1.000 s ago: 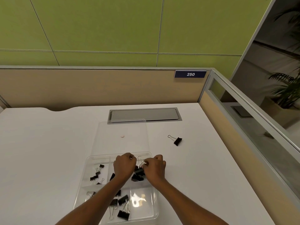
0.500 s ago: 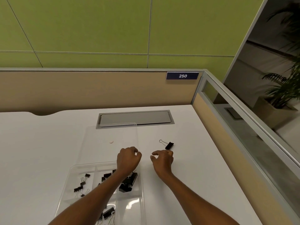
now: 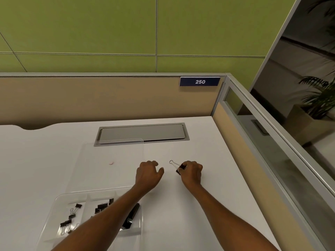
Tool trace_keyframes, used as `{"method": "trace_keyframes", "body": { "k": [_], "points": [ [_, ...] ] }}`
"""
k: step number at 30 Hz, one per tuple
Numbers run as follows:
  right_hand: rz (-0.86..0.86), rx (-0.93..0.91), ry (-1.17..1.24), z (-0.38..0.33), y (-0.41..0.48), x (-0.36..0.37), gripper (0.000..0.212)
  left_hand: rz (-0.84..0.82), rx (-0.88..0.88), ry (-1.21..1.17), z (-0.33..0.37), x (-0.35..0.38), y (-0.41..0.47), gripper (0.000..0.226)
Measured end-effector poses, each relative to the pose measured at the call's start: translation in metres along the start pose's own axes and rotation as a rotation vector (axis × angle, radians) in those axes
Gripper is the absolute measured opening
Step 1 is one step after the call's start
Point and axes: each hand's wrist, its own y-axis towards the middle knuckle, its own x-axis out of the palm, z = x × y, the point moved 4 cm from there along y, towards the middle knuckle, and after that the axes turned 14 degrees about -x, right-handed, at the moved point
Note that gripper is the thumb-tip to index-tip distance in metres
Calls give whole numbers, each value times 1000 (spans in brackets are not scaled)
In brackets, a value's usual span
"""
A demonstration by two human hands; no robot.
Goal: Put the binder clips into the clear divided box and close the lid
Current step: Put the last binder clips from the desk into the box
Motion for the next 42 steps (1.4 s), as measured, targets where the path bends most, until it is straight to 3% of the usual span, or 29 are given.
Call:
{"method": "trace_keyframes", "body": {
  "k": [7, 14, 21, 25, 31, 34, 37, 42],
  "points": [
    [-158, -57, -142, 4, 18, 9, 46, 5, 10, 53, 7, 10, 8, 45],
    [-210, -99, -215, 3, 19, 18, 34, 11, 12, 56, 6, 9, 12, 48],
    [-250, 47, -128, -4, 8, 16, 27, 10, -14, 22, -4, 1, 5, 47],
    [-202, 179, 60, -2, 1, 12, 27, 12, -15, -1, -13, -8, 0, 46],
    [-38, 378, 598, -11, -26, 9, 19, 30, -24, -34, -31, -29, -9, 45],
    [-45, 483, 856, -30, -44, 10, 10, 42, -30, -41, -42, -39, -16, 45],
    [-95, 518, 967, -54, -63, 11, 17, 56, -39, -51, -56, -48, -23, 46],
    [-87, 498, 922, -81, -90, 22, 14, 71, -54, -51, -84, -63, -37, 46]
  ]
}}
